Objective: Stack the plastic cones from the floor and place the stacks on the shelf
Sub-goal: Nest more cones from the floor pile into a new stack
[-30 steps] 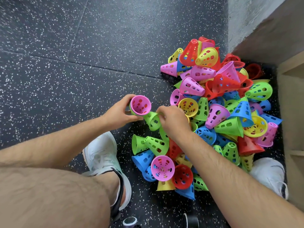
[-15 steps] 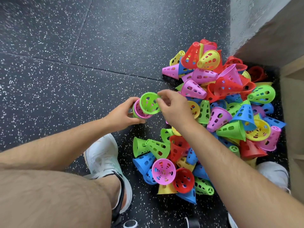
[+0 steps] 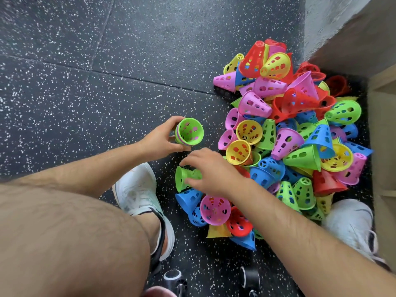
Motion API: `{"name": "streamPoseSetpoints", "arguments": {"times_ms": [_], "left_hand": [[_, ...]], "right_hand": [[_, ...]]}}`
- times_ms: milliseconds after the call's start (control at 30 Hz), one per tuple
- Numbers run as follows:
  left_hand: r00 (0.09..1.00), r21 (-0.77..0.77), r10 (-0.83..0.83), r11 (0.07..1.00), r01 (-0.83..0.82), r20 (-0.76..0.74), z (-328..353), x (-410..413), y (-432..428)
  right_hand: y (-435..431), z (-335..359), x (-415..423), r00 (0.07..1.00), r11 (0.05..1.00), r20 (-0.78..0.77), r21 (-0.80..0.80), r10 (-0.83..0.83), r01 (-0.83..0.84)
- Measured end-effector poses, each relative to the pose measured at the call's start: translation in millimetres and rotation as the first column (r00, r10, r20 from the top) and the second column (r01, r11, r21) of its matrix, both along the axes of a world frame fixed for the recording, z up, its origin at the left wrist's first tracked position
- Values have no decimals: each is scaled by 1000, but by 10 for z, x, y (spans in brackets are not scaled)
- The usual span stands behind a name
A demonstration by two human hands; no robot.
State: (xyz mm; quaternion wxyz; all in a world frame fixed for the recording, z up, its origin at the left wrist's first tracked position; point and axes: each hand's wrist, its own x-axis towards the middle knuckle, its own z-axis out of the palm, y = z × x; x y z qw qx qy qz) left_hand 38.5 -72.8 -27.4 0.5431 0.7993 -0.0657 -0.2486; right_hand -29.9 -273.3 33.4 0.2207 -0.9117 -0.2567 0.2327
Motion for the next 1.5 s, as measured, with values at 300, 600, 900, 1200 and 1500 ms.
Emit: {"name": "streamPoseSetpoints", "arguments": {"times_ms": [300, 600, 900, 1200, 1500], "left_hand": [[1000, -6, 20, 1000, -20, -12, 0, -2, -6], [1000, -17, 23, 1000, -23, -17, -50, 31, -2], [997, -34, 65, 997, -67, -47, 15, 72, 5], [998, -25, 50, 998, -51, -32, 40, 57, -14], [997, -49, 57, 997, -59, -43, 46, 41, -21]], "right_hand": [[160, -197, 30, 988, 979, -37, -135, 147, -151], [-235, -118, 53, 979, 952, 140, 289, -149, 104], [-381, 59, 181, 815, 700, 135, 602, -563, 384], [-231, 75, 423, 710, 648, 217, 638, -670, 416], [-106, -118, 443, 913, 891, 88, 272, -399, 364]]}}
